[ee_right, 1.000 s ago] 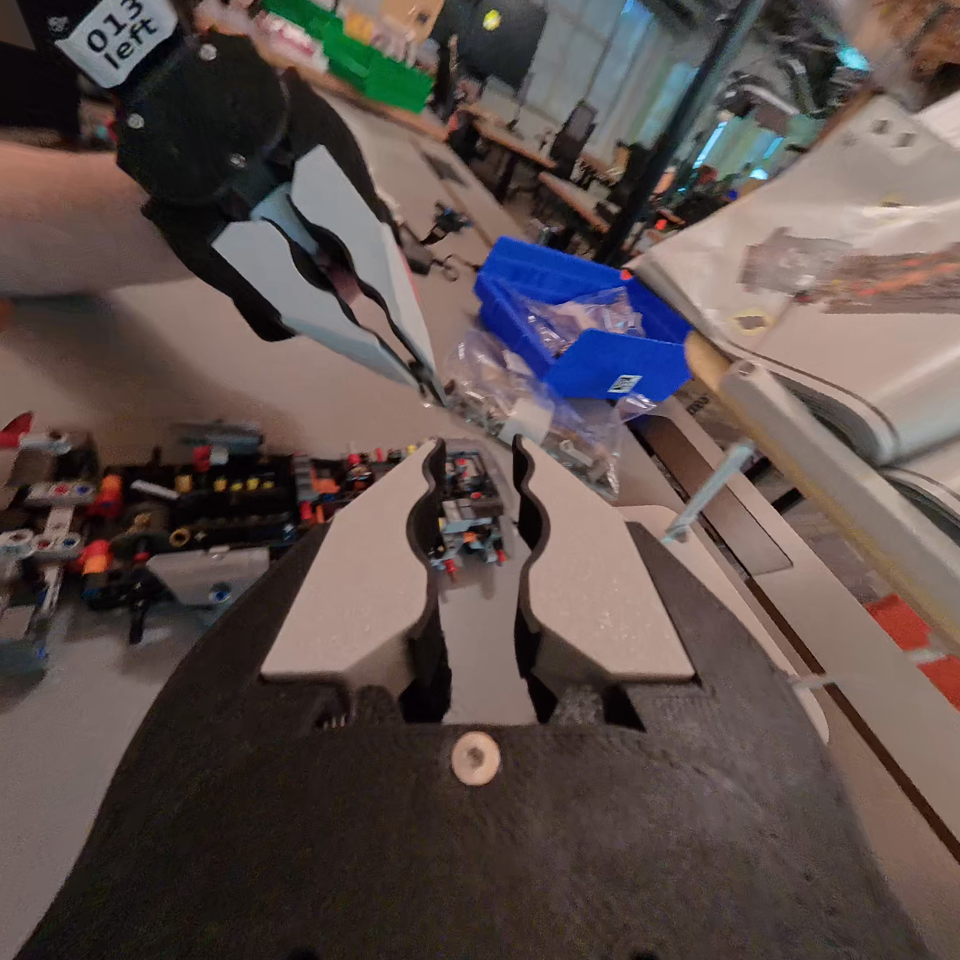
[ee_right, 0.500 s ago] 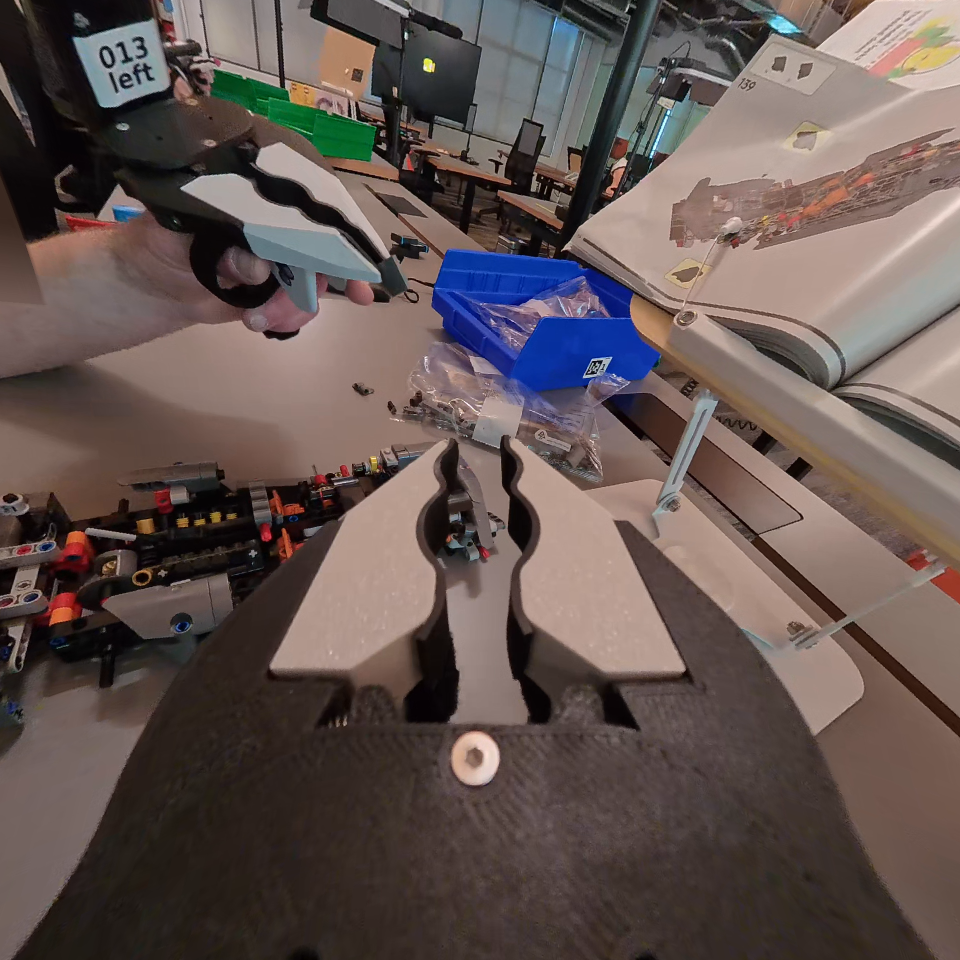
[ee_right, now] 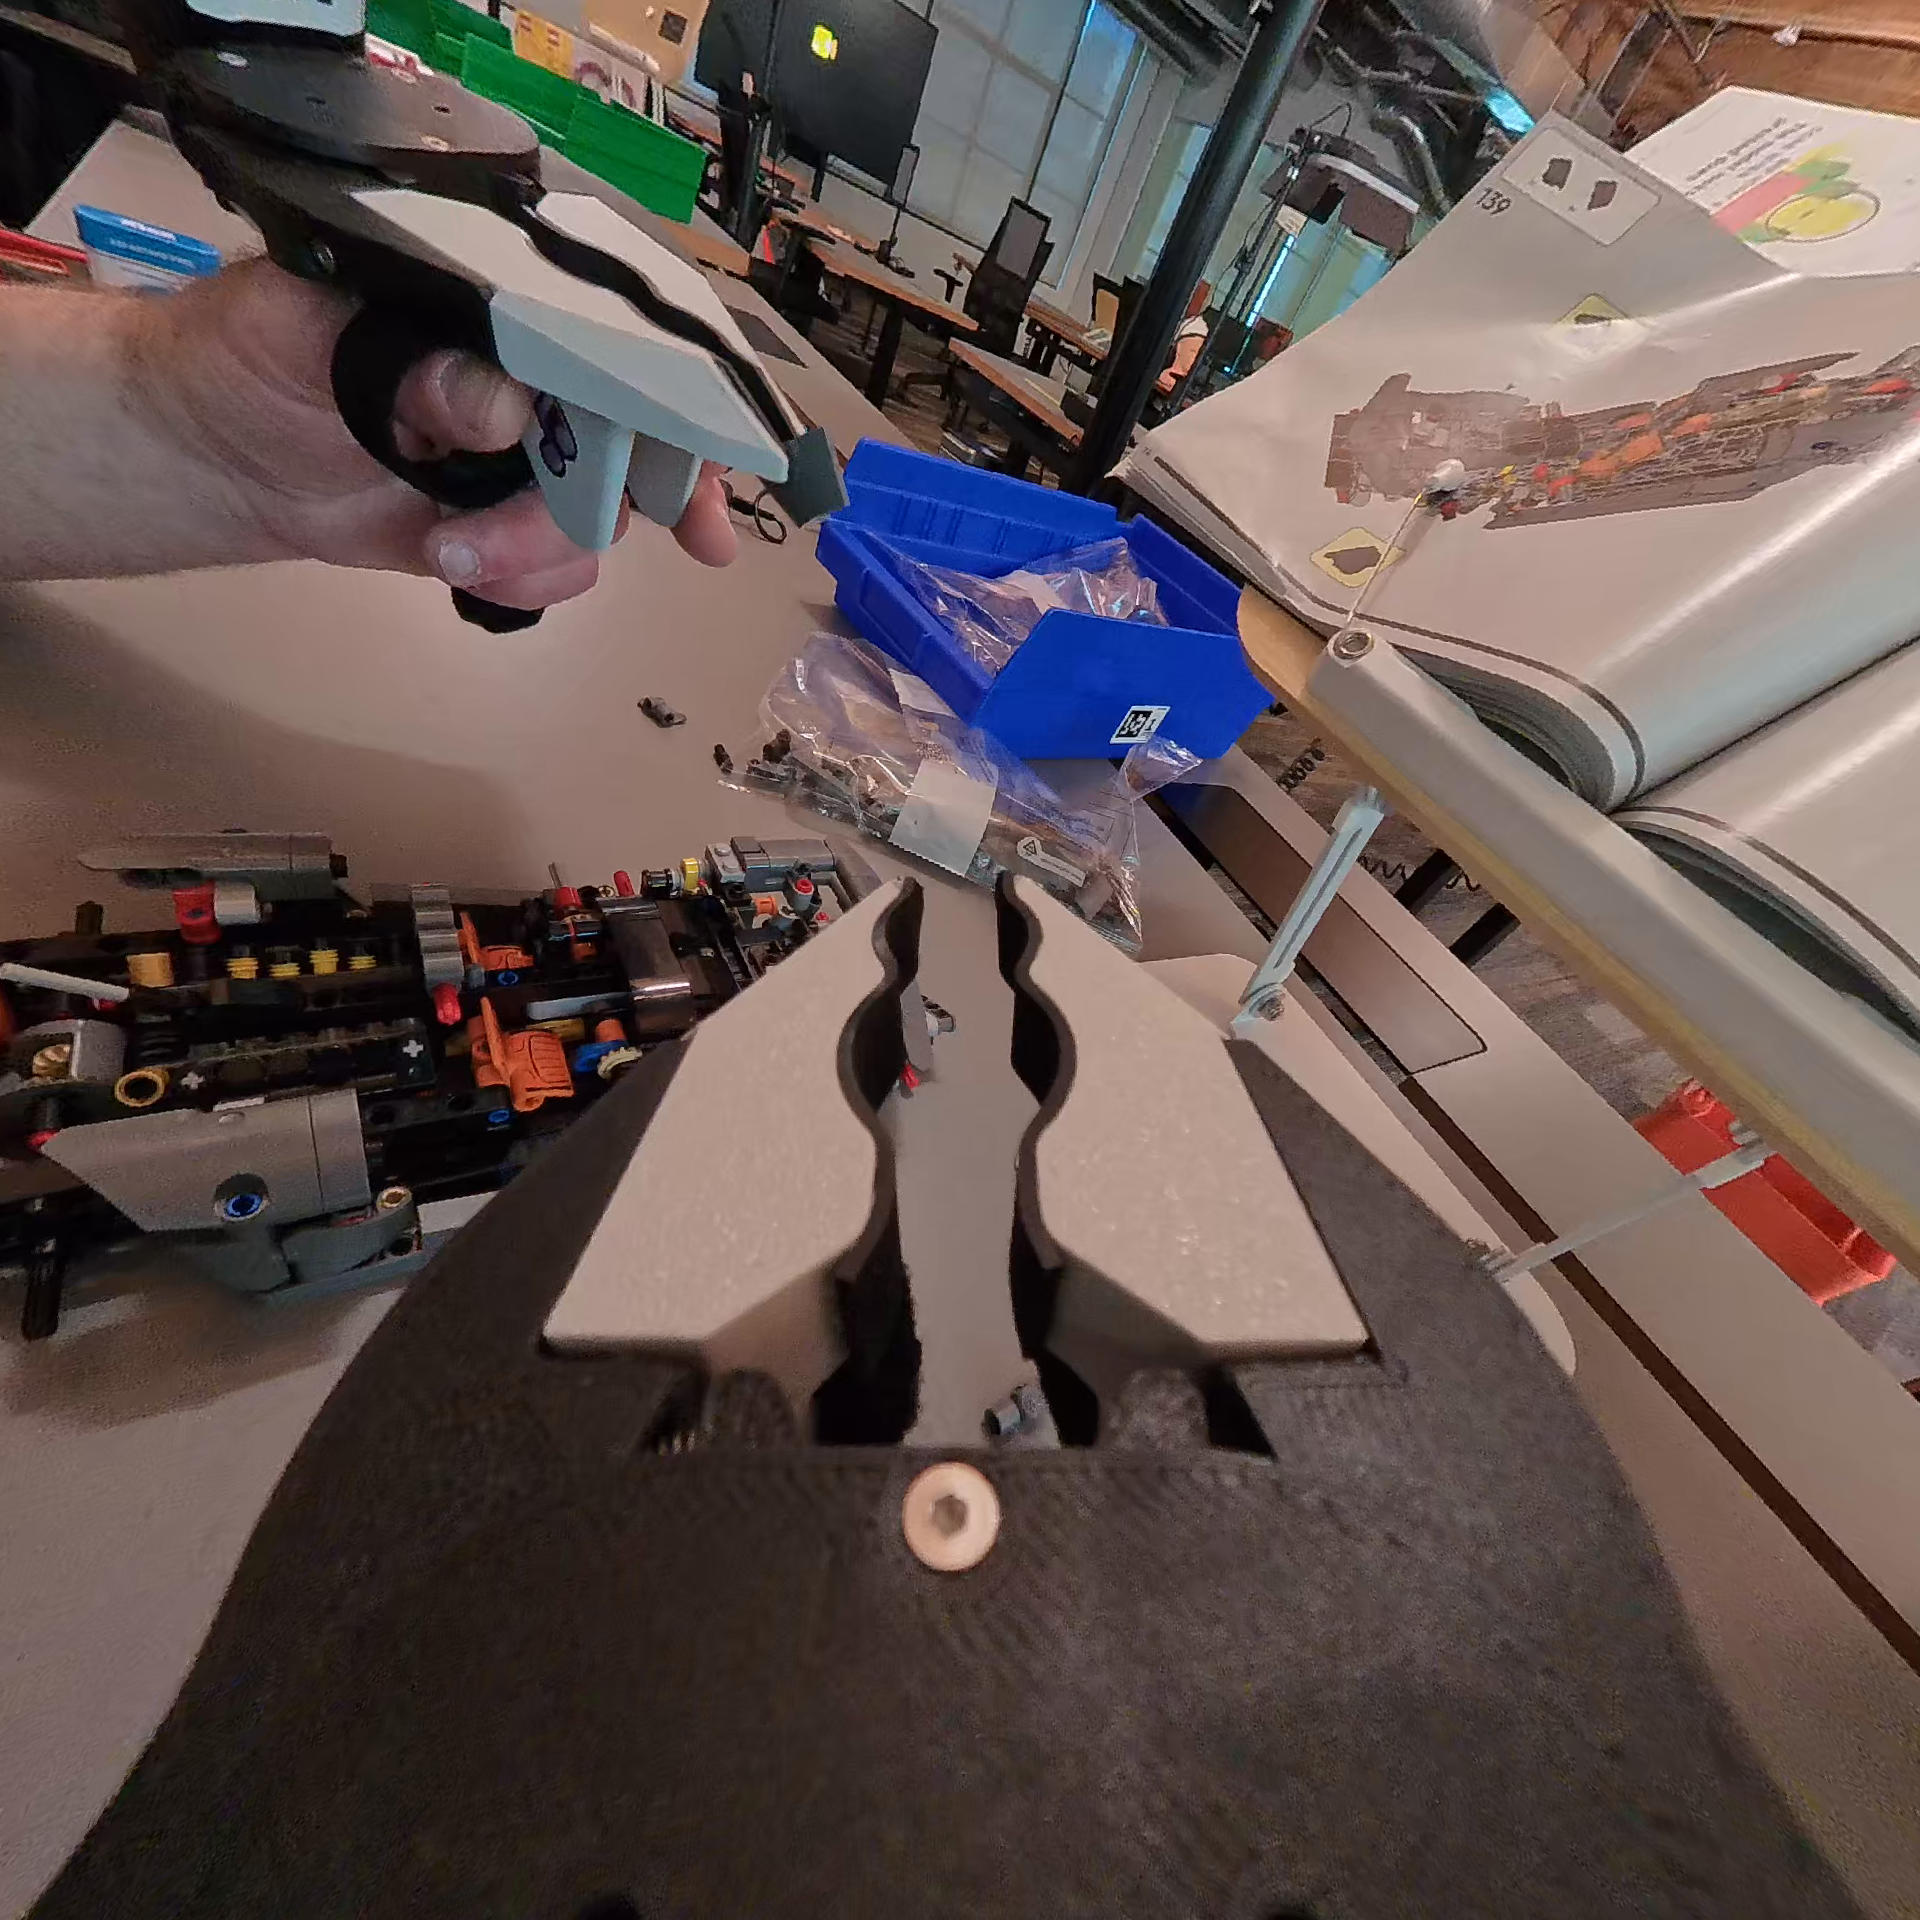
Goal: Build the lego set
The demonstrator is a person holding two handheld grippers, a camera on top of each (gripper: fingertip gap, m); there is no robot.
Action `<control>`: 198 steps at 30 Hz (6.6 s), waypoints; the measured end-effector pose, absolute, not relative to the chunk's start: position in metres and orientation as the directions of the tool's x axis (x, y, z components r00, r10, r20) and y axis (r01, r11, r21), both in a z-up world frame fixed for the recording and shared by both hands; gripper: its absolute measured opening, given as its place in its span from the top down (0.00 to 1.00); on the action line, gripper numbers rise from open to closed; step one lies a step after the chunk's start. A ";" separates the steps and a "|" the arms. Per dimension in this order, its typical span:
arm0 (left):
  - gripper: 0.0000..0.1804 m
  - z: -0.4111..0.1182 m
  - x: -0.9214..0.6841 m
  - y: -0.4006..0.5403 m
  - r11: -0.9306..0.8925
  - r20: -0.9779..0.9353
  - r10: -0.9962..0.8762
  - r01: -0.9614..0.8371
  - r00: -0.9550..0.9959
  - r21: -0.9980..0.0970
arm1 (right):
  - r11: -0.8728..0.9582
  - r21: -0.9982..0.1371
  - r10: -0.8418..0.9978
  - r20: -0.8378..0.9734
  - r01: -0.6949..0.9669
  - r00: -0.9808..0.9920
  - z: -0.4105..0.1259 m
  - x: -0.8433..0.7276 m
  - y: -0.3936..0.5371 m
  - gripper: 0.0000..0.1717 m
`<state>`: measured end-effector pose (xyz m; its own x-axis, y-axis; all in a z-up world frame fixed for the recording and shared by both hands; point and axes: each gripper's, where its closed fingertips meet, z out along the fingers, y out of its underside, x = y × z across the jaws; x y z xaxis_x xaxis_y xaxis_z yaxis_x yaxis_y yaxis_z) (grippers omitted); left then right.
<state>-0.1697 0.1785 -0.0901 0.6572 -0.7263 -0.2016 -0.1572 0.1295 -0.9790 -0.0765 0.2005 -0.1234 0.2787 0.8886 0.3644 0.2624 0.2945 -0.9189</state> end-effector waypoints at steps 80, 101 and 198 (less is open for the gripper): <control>0.98 -0.055 -0.177 0.159 -0.083 0.258 -0.857 0.373 0.447 -0.924 | 0.532 -0.754 0.729 0.639 0.385 0.245 -0.096 -0.128 0.166 0.81; 0.98 -0.061 -0.175 0.158 -0.231 0.404 -0.853 0.453 0.331 -0.861 | 0.732 -0.481 0.410 0.877 0.482 0.252 -0.066 -0.186 0.167 0.89; 1.00 -0.216 -0.172 0.168 0.505 -0.951 -0.178 -0.853 -0.253 0.132 | 0.520 -0.605 0.854 0.379 0.603 -0.356 -0.214 -0.176 0.177 0.94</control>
<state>-0.1720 0.1679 -0.2163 -0.2528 -0.1781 -0.9510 -0.8528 0.5053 0.1321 -0.1756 0.1774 -0.2144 -0.3558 0.8542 0.3791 0.6033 0.5197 -0.6050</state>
